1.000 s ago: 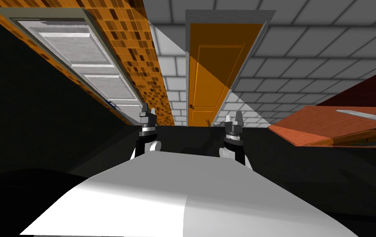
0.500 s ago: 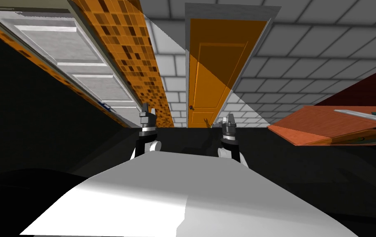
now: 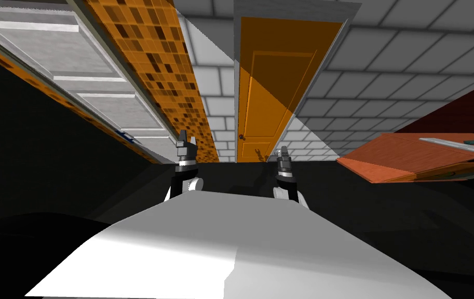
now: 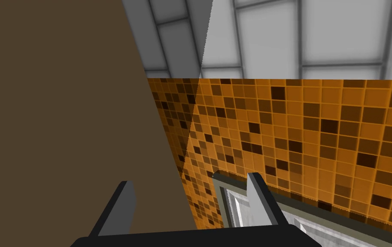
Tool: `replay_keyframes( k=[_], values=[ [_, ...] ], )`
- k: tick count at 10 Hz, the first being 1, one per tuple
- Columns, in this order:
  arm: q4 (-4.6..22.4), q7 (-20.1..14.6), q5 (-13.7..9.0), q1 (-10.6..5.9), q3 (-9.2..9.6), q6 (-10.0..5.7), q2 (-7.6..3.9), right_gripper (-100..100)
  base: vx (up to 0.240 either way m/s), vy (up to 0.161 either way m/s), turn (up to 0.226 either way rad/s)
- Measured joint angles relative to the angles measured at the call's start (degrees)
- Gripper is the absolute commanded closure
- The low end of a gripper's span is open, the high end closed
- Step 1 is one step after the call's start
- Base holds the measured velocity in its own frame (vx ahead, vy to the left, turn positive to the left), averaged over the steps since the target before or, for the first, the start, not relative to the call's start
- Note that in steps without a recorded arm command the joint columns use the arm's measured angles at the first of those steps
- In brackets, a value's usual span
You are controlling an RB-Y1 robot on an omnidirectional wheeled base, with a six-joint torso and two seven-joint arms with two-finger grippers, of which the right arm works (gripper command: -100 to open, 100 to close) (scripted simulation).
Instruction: Pull the door open
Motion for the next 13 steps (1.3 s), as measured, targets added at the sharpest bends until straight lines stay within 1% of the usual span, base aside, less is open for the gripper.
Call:
replay_keyframes(
  k=[1,2,3,6,8,9,10,11,13],
  values=[
    [1.0,0.9,0.5,-0.59,0.0,-0.02,-0.08,-100,0.09,0.064,-0.04],
    [2.5,1.7,0.8,-1.2,-0.22,-0.35,-0.36,-100,0.095,0.067,-0.045],
    [3.6,2.5,1.2,-1.46,-0.28,-0.73,-0.54,-100,0.097,0.071,-0.049],
    [7.2,5.6,2.8,-2.59,-0.02,-1.65,-0.47,-100,0.088,0.061,-0.043],
    [9.4,7.5,3.7,-2.86,0.02,-2.5,-0.65,-100,0.098,0.057,-0.049],
    [10.5,8.4,4.2,-3.41,-0.03,-2.65,-0.76,-100,0.086,0.077,-0.038],
    [11.6,9.4,4.7,-3.54,0.05,-2.99,-0.76,-100,0.083,0.075,-0.048],
    [13.1,10.3,5.1,-4.23,-0.09,-3.35,-0.93,-100,0.094,0.071,-0.048],
    [15.0,12.2,6.1,-4.94,-0.05,-3.48,-1.08,-100,0.094,0.075,-0.049]
  ],
)
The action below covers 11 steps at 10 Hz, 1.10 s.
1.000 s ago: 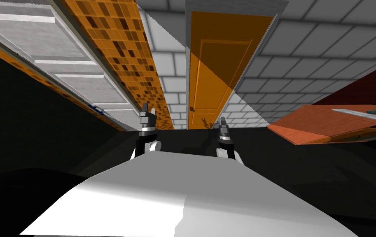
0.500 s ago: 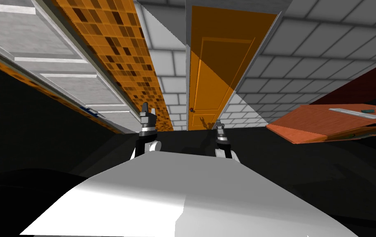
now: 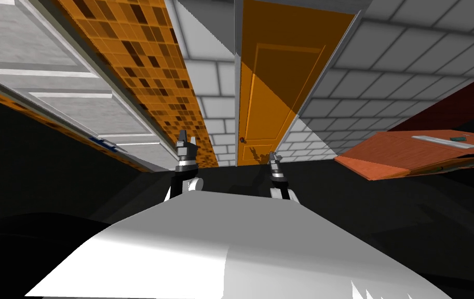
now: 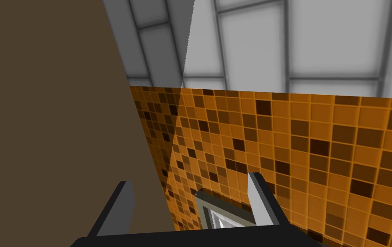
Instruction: Pull the door open
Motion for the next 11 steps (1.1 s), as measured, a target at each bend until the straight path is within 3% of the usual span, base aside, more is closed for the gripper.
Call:
replay_keyframes(
  k=[3,8,11],
  values=[
    [4.0,3.0,1.4,-1.01,-0.06,-1.37,-0.19,-100,0.085,0.067,-0.049],
    [9.0,7.9,4.0,-2.42,0.22,-2.31,-0.14,-100,0.092,0.072,-0.046],
    [13.4,11.0,5.5,-4.25,0.1,-3.27,-0.13,-100,0.086,0.062,-0.049]
  ],
)
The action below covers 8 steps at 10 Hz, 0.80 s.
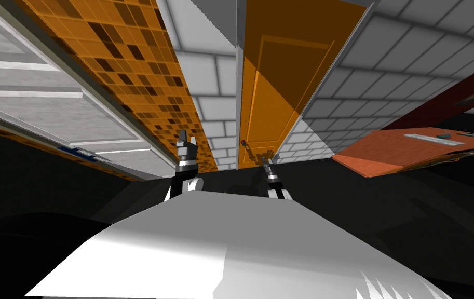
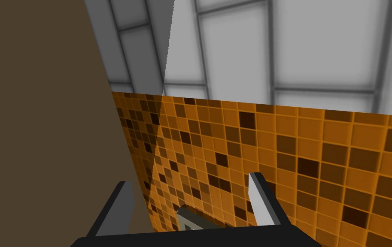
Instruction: Pull the door open
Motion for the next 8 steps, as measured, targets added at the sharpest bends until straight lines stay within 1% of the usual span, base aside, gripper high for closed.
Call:
replay_keyframes(
  k=[2,3,5,6,8],
  values=[
    [2.5,1.9,0.9,-0.56,-0.07,-0.92,-0.12,-100,0.094,0.061,-0.045],
    [3.3,2.9,1.4,-0.57,0.02,-1.17,-0.07,-100,0.099,0.061,-0.051],
    [5.5,4.8,2.4,-1.42,0.09,-1.44,0.0,-100,0.09,0.065,-0.048],
    [6.9,5.7,2.8,-1.9,0.01,-1.87,-0.1,-100,0.073,0.071,-0.046],
    [8.7,7.4,3.7,-2.3,0.04,-2.38,-0.16,-100,0.084,0.069,-0.038]
  ],
)
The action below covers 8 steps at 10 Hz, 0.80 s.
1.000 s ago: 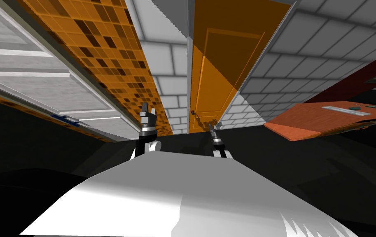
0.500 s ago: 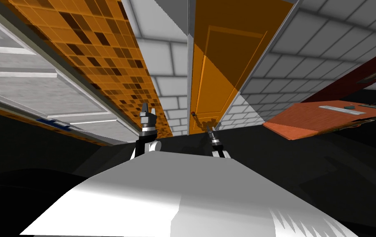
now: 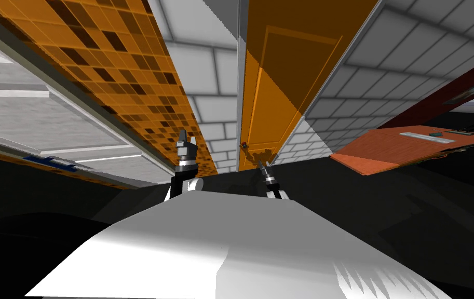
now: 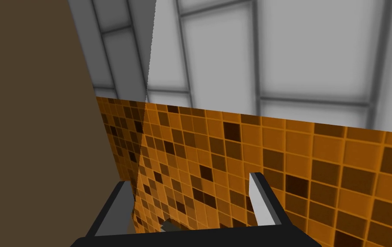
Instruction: Pull the door open
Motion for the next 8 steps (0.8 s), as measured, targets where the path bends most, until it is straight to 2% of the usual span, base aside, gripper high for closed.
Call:
replay_keyframes(
  k=[2,8],
  values=[
    [1.7,1.7,1.0,-0.57,0.11,-0.15,0.01,-100,0.087,0.055,-0.053],
    [8.4,7.0,3.5,-2.52,0.05,-2.07,0.28,-100,0.088,0.056,-0.042]
  ],
)
